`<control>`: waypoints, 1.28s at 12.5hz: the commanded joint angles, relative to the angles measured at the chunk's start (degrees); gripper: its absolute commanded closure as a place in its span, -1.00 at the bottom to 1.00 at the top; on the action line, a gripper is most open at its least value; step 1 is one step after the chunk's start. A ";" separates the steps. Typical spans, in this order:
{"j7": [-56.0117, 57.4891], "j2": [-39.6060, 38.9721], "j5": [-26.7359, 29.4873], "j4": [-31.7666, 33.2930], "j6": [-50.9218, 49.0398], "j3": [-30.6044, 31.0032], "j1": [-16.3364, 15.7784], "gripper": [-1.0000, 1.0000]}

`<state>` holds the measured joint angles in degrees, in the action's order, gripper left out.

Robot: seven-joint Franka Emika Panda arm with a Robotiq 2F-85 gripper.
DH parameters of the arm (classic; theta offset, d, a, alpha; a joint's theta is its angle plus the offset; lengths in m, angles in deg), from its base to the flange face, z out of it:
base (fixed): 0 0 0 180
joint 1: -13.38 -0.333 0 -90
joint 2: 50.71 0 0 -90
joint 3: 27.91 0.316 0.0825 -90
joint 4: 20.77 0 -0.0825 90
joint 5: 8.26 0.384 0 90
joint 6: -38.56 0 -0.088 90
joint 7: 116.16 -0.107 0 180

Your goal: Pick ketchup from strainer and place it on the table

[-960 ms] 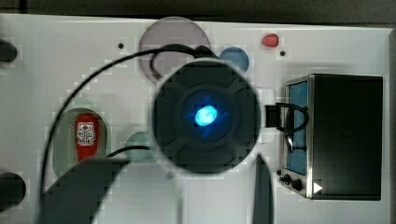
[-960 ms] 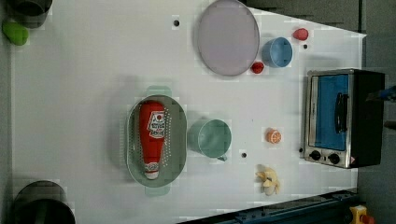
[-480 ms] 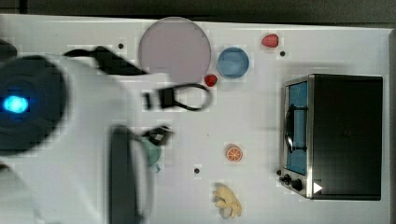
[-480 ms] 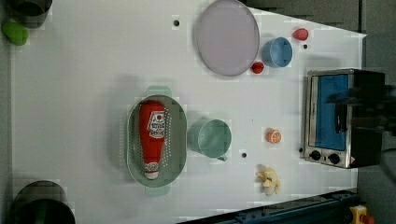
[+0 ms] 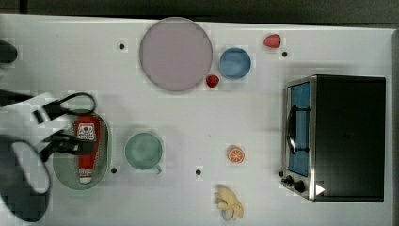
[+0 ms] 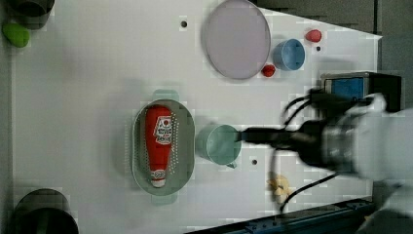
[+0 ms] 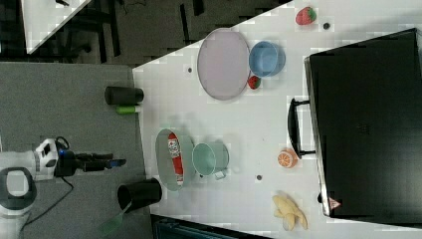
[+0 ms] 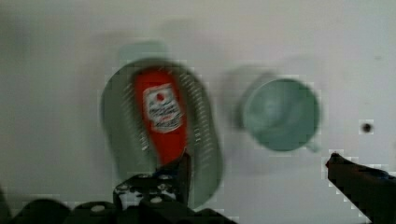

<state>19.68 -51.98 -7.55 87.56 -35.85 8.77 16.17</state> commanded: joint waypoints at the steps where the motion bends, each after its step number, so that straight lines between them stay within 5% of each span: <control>1: -2.72 -1.89 -0.07 3.67 6.17 4.08 0.66 -1.00; 5: -3.82 -6.85 -1.53 13.35 24.48 6.55 0.36 -1.00; 9: -7.08 -13.61 -9.05 19.91 39.68 6.14 0.22 -1.00; 16: -15.66 -27.49 -24.21 17.70 46.55 4.23 -0.27 -1.00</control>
<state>7.80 -80.62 -32.42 107.48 10.17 13.58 16.19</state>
